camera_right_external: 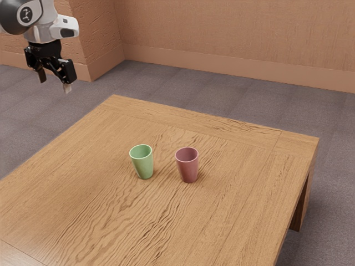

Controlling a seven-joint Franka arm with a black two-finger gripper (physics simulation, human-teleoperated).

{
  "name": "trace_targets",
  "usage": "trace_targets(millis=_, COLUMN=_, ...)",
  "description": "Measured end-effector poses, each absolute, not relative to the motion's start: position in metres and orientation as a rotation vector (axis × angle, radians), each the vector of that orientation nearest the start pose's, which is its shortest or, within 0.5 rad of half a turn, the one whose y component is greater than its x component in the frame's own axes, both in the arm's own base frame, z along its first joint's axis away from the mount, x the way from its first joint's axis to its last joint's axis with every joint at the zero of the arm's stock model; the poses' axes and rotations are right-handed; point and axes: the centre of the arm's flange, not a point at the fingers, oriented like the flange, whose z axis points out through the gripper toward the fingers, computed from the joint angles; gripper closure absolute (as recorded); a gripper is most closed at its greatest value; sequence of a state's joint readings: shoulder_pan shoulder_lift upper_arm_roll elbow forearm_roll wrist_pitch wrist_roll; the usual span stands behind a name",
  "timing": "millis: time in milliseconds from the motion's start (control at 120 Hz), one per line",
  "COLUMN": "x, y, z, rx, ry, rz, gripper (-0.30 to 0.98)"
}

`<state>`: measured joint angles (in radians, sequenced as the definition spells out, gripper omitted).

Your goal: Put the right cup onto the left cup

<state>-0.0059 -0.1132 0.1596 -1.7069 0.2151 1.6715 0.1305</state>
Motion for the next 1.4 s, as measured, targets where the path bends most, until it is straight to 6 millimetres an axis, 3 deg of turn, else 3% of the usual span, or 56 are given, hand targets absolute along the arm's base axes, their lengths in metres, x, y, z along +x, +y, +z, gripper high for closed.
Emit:
trace_targets(millis=267, x=0.528, y=0.09, z=0.623, rx=-2.936, ry=0.034, rz=-0.074, gripper=0.0)
trace_targets(millis=450, x=0.554, y=0.081, z=0.55, rx=-2.984, ry=0.055, rz=0.093, gripper=0.0)
trace_targets(millis=550, x=0.559, y=0.073, z=0.507, rx=-3.012, ry=0.065, rz=0.147, gripper=0.0)
trace_targets(millis=708, x=0.575, y=0.052, z=0.464, rx=-3.024, ry=0.088, rz=0.165, gripper=0.0)
trace_targets(millis=825, x=0.588, y=0.032, z=0.44, rx=-3.031, ry=0.106, rz=0.153, gripper=0.0)
trace_targets(millis=1117, x=0.613, y=0.02, z=0.37, rx=-3.057, ry=0.045, rz=0.144, gripper=0.0)
trace_targets(millis=1400, x=0.642, y=0.032, z=0.351, rx=-3.063, ry=-0.035, rz=0.03, gripper=0.0)
